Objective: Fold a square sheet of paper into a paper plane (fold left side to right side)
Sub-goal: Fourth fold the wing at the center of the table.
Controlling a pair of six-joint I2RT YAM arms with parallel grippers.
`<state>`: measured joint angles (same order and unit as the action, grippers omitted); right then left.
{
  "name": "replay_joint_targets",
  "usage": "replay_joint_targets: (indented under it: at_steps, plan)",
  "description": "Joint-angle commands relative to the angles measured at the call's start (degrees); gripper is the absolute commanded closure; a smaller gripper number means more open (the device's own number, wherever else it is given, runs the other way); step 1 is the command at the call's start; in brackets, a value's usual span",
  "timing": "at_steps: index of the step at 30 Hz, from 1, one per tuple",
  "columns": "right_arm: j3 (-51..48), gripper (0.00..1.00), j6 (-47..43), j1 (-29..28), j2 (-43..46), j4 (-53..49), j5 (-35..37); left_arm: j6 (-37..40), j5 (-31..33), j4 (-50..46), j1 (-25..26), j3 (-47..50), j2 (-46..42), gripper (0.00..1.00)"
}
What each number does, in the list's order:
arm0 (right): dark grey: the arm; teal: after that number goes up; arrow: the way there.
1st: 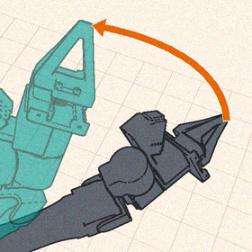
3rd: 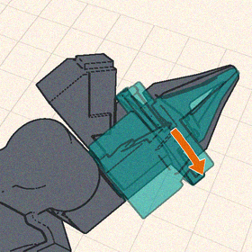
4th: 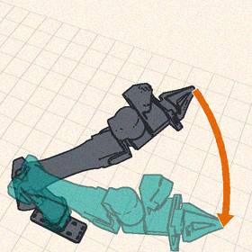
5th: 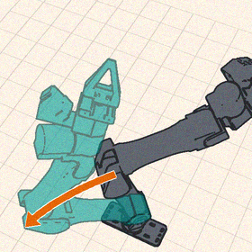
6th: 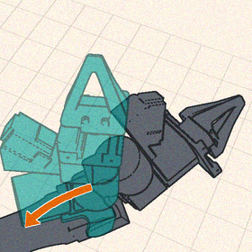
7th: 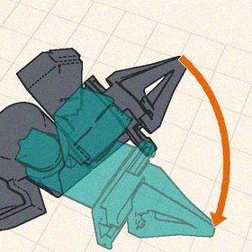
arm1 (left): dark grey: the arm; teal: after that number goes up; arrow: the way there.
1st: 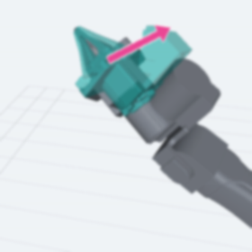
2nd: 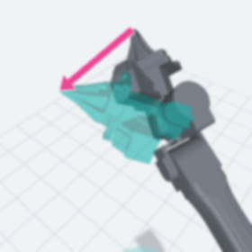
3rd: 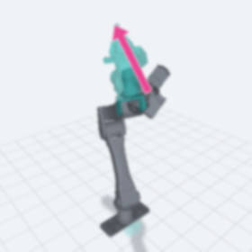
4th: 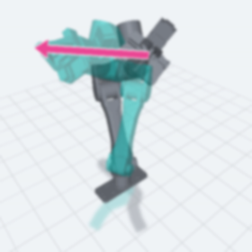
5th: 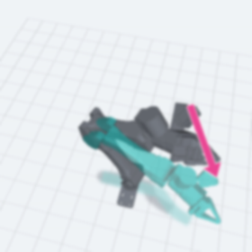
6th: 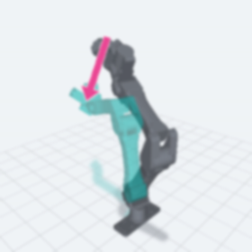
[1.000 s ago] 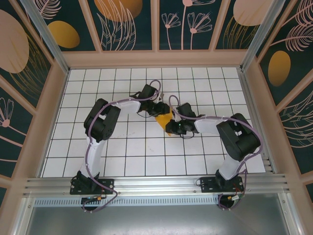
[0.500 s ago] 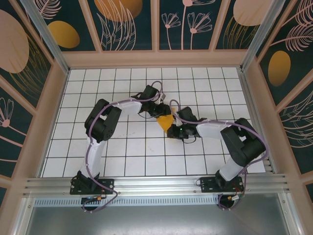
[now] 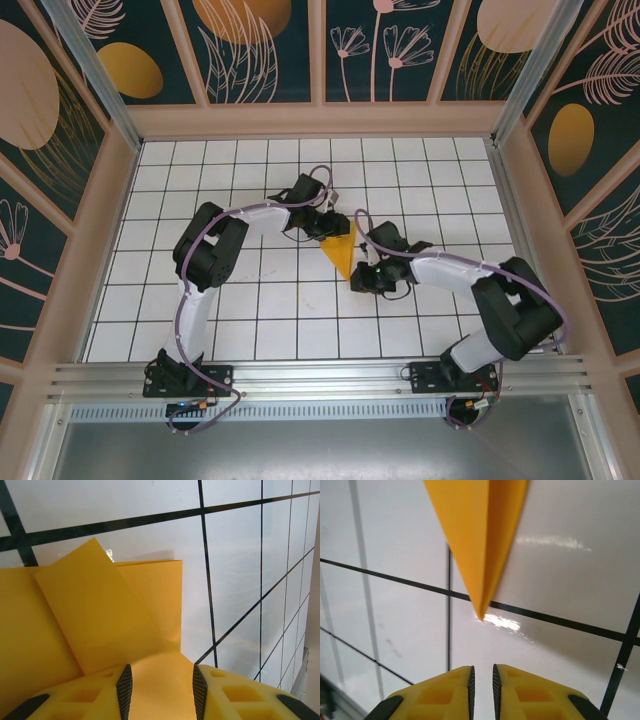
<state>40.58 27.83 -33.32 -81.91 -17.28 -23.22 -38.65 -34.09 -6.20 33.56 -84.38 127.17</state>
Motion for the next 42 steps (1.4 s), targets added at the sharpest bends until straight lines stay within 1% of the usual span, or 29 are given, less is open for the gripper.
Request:
replay_joint_targets:
  at_steps: [1,3,5,9,14,19,24,25,26,30,34,37,42]
  plan:
    - [1.1,0.79,2.6,0.9,1.9,4.7,-3.5,0.8,4.9,-3.8,-0.6,1.7,3.2,0.59]
    - [2.0,0.79,3.8,0.5,-0.6,10.2,-4.6,0.7,4.8,-3.7,-0.6,1.8,3.2,0.59]
    - [3.3,0.79,4.4,0.0,-3.8,13.4,-4.5,0.7,4.9,-3.8,-0.6,1.8,3.1,0.6]
    - [5.2,0.79,3.9,0.3,-9.0,16.4,-0.9,0.7,4.7,-3.8,-0.5,1.8,3.0,0.6]
    - [4.5,0.79,3.7,1.0,-14.2,14.8,-0.3,0.8,4.6,-3.8,-0.5,1.9,2.7,0.6]
    - [0.3,0.8,4.2,1.5,-15.0,11.9,2.2,1.4,4.1,-4.2,-0.6,1.1,1.4,0.58]
    - [-4.6,0.94,4.4,1.7,-15.1,11.6,2.7,2.3,3.5,-5.3,-1.5,-1.0,-1.7,0.55]
    - [-5.2,0.97,4.3,3.4,-15.2,11.7,2.9,2.4,3.1,-5.2,-2.0,-1.3,-2.6,0.55]
    - [-5.6,0.99,4.2,3.5,-15.2,11.6,3.1,2.3,2.8,-5.1,-2.2,-1.5,-3.4,0.54]
    - [-6.3,1.0,3.6,3.8,-16.0,11.5,4.0,2.3,1.1,-3.6,-2.8,-1.3,-7.8,0.51]
    - [-6.1,1.0,3.1,3.9,-16.8,12.2,3.5,0.9,-0.6,0.3,-2.7,3.0,-12.8,0.5]
    - [-5.8,1.0,2.8,3.9,-17.2,12.6,3.5,0.3,-1.6,2.7,-2.6,8.4,-15.4,0.55]
    - [-5.3,1.0,2.5,4.0,-18.1,12.9,3.1,-2.0,-5.1,8.4,-0.5,16.0,-16.7,0.63]
